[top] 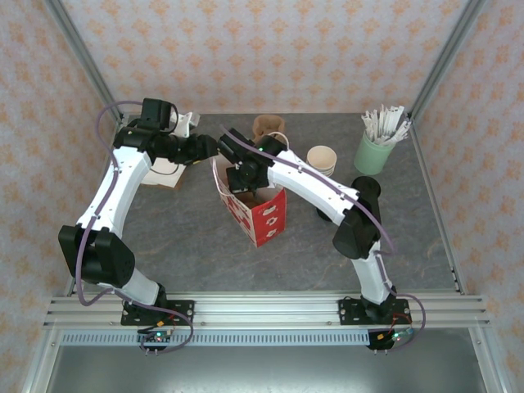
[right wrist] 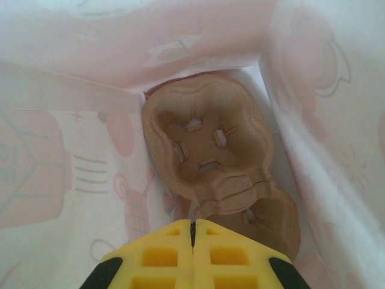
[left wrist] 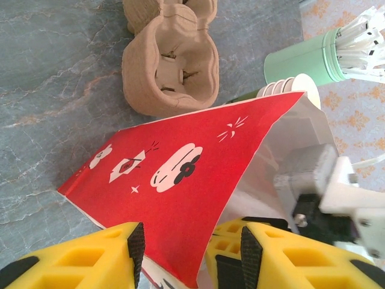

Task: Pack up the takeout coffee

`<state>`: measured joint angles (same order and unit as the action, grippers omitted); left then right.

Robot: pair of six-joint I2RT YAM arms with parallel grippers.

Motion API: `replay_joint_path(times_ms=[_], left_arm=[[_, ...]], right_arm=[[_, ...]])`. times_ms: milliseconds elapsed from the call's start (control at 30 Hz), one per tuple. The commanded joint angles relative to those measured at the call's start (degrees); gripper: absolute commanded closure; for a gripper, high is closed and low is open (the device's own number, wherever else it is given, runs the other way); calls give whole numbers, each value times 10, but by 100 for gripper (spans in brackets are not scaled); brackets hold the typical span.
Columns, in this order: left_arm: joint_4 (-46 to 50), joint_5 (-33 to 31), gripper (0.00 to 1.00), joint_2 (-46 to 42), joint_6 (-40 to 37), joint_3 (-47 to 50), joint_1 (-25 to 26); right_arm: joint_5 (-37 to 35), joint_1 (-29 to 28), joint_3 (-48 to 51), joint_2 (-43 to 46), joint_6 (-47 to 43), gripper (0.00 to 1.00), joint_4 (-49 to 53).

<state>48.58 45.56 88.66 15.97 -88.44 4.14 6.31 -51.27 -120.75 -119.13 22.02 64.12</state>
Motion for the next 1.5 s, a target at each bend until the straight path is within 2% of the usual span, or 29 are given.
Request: replay_joint_path(times_ms=[0,1100,1467], left_arm=[[2,-10,52,-8,-10,6,4],[-2,-14,55,-2,2,-1,10],[-2,-14,56,-2,4,-1,10]], right_arm=[[-10,2,12,-17,2,95,0],[-30,2,76,-79,-5,96,-9],[-14,2,90,-95,-3,95,-14]])
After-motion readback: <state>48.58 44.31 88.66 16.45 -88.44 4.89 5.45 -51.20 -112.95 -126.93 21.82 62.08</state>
